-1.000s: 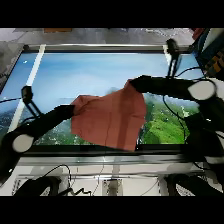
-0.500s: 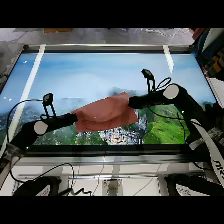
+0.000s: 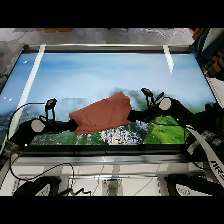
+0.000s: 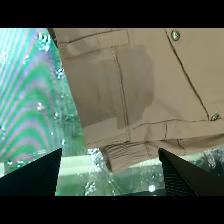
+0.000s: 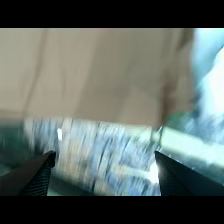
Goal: Fold the clothes and pants, and hang the long-sleeved shirts on hangers.
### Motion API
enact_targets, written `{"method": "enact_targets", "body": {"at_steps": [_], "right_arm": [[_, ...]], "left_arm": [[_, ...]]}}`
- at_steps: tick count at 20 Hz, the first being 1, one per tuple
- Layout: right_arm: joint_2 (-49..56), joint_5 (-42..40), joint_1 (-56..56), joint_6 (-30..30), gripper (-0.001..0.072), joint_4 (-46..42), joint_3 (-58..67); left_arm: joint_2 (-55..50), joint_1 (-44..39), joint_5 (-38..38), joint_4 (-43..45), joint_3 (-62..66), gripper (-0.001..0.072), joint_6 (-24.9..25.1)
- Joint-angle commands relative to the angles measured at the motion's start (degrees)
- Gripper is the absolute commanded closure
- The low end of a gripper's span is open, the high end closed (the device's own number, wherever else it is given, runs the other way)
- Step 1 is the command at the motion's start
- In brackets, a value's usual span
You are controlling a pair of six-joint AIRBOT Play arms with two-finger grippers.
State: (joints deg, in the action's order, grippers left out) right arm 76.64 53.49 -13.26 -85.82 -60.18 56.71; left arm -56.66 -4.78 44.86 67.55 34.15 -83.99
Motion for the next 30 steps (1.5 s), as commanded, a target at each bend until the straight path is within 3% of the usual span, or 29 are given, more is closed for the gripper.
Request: {"method": "enact_targets", "body": {"at_steps": [1, 2, 6, 13, 18, 21, 22, 23, 24, 27, 30], "right_arm": [[2.9, -1.5, 5.9, -3.2, 0.0020, 0.5, 5.0], [5.4, 1.8, 8.6, -2.9, 0.0020, 1.9, 8.1], [18.9, 17.5, 16.0, 8.1, 0.0020, 11.6, 20.5], [35.5, 14.5, 12.3, 13.1, 0.0020, 13.7, 31.3], [39.6, 17.4, 5.8, 18.8, 0.0034, 13.9, 35.5], [39.5, 17.4, 2.2, 24.0, 0.0216, 15.5, 35.7], [39.5, 17.4, 1.4, 25.4, 0.0366, 16.2, 35.7], [39.1, 17.2, 0.8, 25.7, 0.0587, 16.5, 35.7], [38.4, 17.1, 0.6, 25.7, 0.0706, 16.5, 35.7], [33.0, 16.4, 1.9, 25.1, 0.0707, 16.1, 35.8], [23.9, 15.9, 5.4, 18.1, 0.0707, 9.1, 38.0]], "left_arm": [[-0.1, 0.2, 0.8, -0.1, 0.0, 0.0019, 0.5], [-0.1, 0.2, 0.8, -0.1, 0.0, 0.0019, 0.5], [-0.1, 0.2, 0.8, -0.1, 0.0, 0.0019, 0.5], [-0.1, 0.2, 0.5, -0.1, 0.0, 0.0020, 0.5], [-0.1, 0.2, 0.3, -0.1, 0.0, 0.0020, 0.5], [-0.1, 0.2, -0.5, 0.6, 0.0, 0.0020, 0.5], [-0.1, 0.2, -0.9, 1.2, 0.0, 0.0020, 0.5], [-0.1, 0.2, -1.0, 1.7, 0.0, 0.0019, 0.5], [-0.1, 0.2, -1.0, 2.2, 0.0, 0.0020, 0.5], [0.1, 0.3, -0.8, 3.2, 2.4, 0.0020, 0.5], [1.0, 0.3, -0.3, 5.7, 9.0, 0.0020, 0.5]]}}
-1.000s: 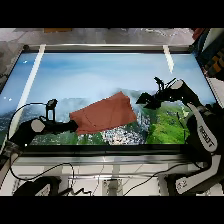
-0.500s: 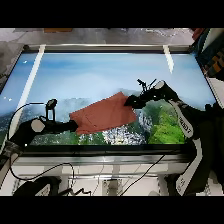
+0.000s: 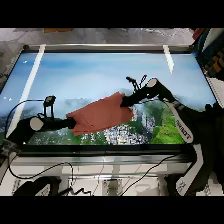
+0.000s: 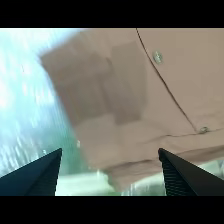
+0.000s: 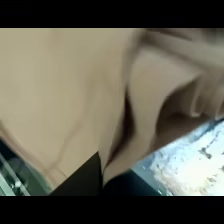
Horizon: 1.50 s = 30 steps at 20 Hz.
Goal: Fold the clothes and pants, and hang the long-sleeved shirts on hangers.
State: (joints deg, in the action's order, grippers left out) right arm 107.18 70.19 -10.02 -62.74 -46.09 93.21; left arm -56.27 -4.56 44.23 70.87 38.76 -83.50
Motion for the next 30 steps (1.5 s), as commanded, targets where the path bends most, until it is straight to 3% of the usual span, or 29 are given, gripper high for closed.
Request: {"method": "enact_targets", "body": {"at_steps": [1, 7, 13, 16, 19, 22, 23, 24, 26, 27, 30], "right_arm": [[-10.1, -0.6, 3.7, -8.7, 0.0707, -8.2, 2.5], [-33.8, 4.9, 16.5, -25.7, 0.0707, -20.0, 6.7], [-55.0, 14.6, 34.8, -41.9, 0.0707, -46.7, 6.8], [-59.6, 23.2, 46.1, -43.7, 0.0706, -56.2, 6.8], [-60.0, 33.4, 57.3, -43.8, 0.0706, -57.1, 6.6], [-60.0, 34.8, 64.8, -43.7, 0.0704, -57.4, 6.6], [-60.0, 34.8, 66.8, -43.8, 0.0671, -57.4, 6.6], [-60.0, 34.7, 68.1, -44.2, 0.0575, -57.3, 6.6], [-60.0, 33.8, 69.1, -46.1, 0.0213, -57.3, 6.6], [-60.0, 33.7, 69.1, -46.1, 0.0136, -57.3, 6.6], [-60.0, 33.6, 69.1, -46.1, 0.0145, -56.8, 6.6]], "left_arm": [[1.4, 0.0, 0.2, 3.5, 6.8, 0.0020, 0.0], [7.6, 0.0, 0.2, 3.7, 10.8, 0.0020, 0.0], [8.2, 0.2, 0.2, 3.9, 10.8, 0.0020, 0.0], [8.2, 0.1, 0.2, 3.9, 10.8, 0.0021, 0.0], [8.2, 0.1, 0.2, 3.9, 10.8, 0.0020, 0.0], [8.2, 0.1, 0.2, 3.9, 10.8, 0.0020, 0.0], [8.2, 0.1, 0.2, 3.9, 10.8, 0.0020, 0.0], [8.2, 0.1, 0.2, 3.9, 10.8, 0.0020, 0.0], [8.2, 0.1, 0.2, 3.9, 10.8, 0.0020, 0.0], [8.2, 0.1, 0.2, 3.9, 10.8, 0.0020, 0.0], [8.2, 0.1, 0.2, 3.9, 10.8, 0.0020, 0.0]]}}
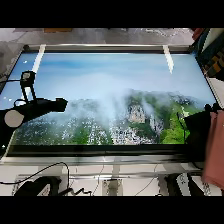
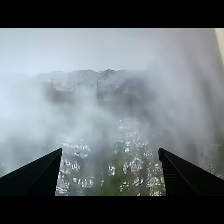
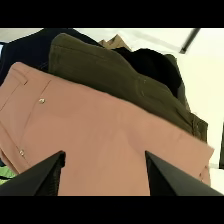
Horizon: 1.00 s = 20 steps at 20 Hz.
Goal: Fold the clothes and pants, and hang the long-sleeved shirts on hangers.
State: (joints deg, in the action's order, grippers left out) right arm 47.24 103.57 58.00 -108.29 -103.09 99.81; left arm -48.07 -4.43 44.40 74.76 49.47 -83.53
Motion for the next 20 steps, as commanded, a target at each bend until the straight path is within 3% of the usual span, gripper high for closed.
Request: {"method": "enact_targets", "body": {"at_steps": [1, 3, 4, 5, 9, 11, 16, 20], "right_arm": [[0.1, -0.1, 1.0, -0.6, 0.0165, 1.5, 0.0], [0.6, -0.3, 0.9, -0.5, 0.0390, 6.4, -0.2], [0.8, -0.9, 0.9, -0.5, 0.0525, 10.1, -0.8], [1.2, -1.2, 0.9, 0.1, 0.0705, 15.0, -1.9], [1.3, -3.0, 0.8, 6.4, 0.0707, 34.6, -8.5], [1.3, -3.3, -2.6, 10.7, 0.0707, 38.2, -10.8], [2.0, -4.3, -23.2, 18.5, 0.0708, 21.3, -12.7], [3.9, -6.6, -40.3, 19.3, 0.0709, 10.0, -13.0]], "left_arm": [[0.0, 0.0, 0.0, 0.0, 0.0, 0.0020, 0.0], [0.0, 0.0, 0.0, 0.0, 0.0, 0.0020, 0.0], [0.0, 0.0, 0.0, 0.0, 0.0, 0.0020, 0.0], [0.0, 0.0, 0.0, 0.0, 0.0, 0.0021, 0.0], [0.0, 0.0, 0.0, 0.0, 0.0, 0.0020, 0.0], [0.0, 0.0, 0.0, 0.0, 0.0, 0.0020, 0.0], [0.0, 0.0, 0.0, 0.0, 0.0, 0.0020, 0.0], [0.0, 0.0, 0.0, 0.0, 0.0, 0.0020, 0.0]]}}
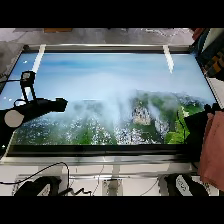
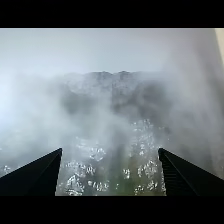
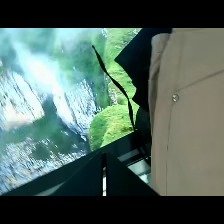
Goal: Fold the clothes and pants, and hang the long-sleeved shirts on hangers.
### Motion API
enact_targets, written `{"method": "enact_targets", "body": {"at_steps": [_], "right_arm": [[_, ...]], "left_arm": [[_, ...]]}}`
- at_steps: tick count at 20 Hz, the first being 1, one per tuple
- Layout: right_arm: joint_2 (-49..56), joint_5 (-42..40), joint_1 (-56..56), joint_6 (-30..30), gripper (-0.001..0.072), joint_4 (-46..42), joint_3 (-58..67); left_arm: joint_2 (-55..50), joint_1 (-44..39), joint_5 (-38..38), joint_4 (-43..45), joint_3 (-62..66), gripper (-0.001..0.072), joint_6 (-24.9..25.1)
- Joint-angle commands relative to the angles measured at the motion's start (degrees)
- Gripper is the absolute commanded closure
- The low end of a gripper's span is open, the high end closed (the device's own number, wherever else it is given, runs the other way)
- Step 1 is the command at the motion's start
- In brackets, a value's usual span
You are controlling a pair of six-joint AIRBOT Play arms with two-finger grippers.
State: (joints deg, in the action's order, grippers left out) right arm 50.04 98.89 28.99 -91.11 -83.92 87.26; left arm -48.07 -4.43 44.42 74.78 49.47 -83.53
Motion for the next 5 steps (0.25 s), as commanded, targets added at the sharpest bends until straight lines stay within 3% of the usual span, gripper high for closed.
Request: {"method": "enact_targets", "body": {"at_steps": [1, 5], "right_arm": [[1.7, -3.4, -14.7, 2.1, 0.0709, -11.0, -0.4], [3.1, -12.3, -23.9, 2.0, 0.0708, -16.9, -0.4]], "left_arm": [[0.0, 0.0, 0.0, 0.0, 0.0, 0.0020, 0.0], [0.0, 0.0, 0.0, 0.0, 0.0, 0.0021, 0.0]]}}
